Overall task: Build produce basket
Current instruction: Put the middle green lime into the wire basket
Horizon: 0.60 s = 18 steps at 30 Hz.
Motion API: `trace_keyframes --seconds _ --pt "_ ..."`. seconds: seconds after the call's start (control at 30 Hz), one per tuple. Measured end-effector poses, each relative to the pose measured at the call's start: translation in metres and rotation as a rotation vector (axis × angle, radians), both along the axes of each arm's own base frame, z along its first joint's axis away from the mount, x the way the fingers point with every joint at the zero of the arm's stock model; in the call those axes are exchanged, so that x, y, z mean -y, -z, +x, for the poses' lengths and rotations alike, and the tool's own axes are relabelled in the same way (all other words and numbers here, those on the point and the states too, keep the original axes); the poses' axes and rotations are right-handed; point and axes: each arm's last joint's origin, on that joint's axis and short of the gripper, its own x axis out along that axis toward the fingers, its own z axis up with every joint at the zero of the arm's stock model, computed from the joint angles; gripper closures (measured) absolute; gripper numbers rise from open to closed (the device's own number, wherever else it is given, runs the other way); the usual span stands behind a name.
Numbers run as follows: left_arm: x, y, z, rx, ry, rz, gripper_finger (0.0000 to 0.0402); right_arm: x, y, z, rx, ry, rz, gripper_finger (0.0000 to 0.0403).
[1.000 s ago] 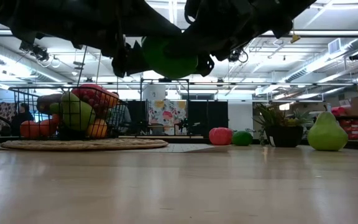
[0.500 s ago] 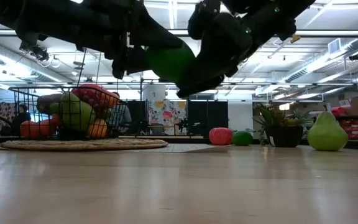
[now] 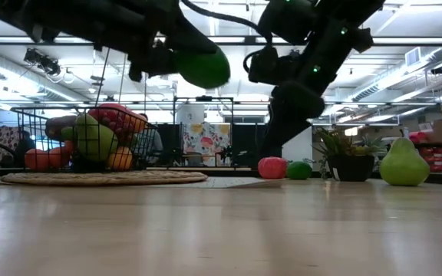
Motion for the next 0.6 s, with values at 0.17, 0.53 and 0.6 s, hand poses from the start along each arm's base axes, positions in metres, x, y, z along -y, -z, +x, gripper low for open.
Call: trace_keyframes --seconds 0.17,0.53,0.6 --pt "-0.023 -0.022 -0.013 -0.004 -0.159 0.012 0.0119 0.008 -0.002 0.003 0.045 0.055 -0.019 0.0054" --pt "-0.098 -0.085 -0.044 -0.414 -0.434 -0.015 0.0121 0.013 -0.004 0.006 0.071 0.043 -0.018 0.0054" --pt "-0.111 -0.099 -0.050 -0.493 -0.484 -0.023 0.0121 0.013 -0.005 0.007 0.076 0.042 -0.017 0.0054"
